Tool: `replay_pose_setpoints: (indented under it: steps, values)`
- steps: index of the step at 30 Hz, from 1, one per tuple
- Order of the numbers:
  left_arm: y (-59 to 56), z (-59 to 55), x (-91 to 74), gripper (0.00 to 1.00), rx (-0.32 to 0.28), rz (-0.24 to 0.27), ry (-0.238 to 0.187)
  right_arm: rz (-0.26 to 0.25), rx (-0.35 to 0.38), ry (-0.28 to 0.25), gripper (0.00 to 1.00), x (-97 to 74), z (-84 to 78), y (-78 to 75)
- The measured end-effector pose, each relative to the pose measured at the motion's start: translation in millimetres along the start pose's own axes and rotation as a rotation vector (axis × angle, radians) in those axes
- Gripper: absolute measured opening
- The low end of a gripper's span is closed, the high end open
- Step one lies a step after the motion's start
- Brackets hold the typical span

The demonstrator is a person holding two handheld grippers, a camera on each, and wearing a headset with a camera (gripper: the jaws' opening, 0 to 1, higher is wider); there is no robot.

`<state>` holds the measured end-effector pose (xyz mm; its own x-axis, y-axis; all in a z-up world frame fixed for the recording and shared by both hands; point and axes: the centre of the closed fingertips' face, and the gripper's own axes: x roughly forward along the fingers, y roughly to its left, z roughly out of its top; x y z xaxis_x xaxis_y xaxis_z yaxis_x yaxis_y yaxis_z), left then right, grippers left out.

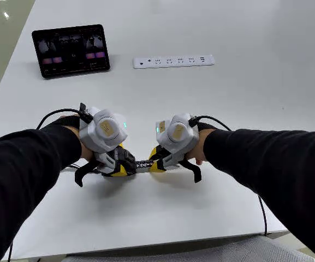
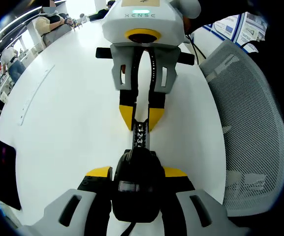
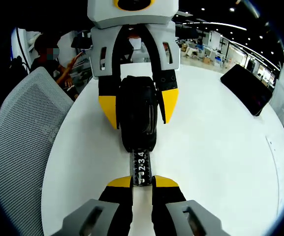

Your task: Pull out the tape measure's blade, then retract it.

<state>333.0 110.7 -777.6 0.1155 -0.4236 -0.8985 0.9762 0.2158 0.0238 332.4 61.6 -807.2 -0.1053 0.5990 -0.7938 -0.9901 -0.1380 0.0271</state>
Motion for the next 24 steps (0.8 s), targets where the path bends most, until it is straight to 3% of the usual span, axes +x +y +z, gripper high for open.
replay_pose_setpoints:
  steps: [24]
  values:
    - [-1.7,1.0,-0.9,0.32,-0.002,0.001,0.002,-0.007,0.019,0.003,0.11,-8.0,-10.9,-0.9]
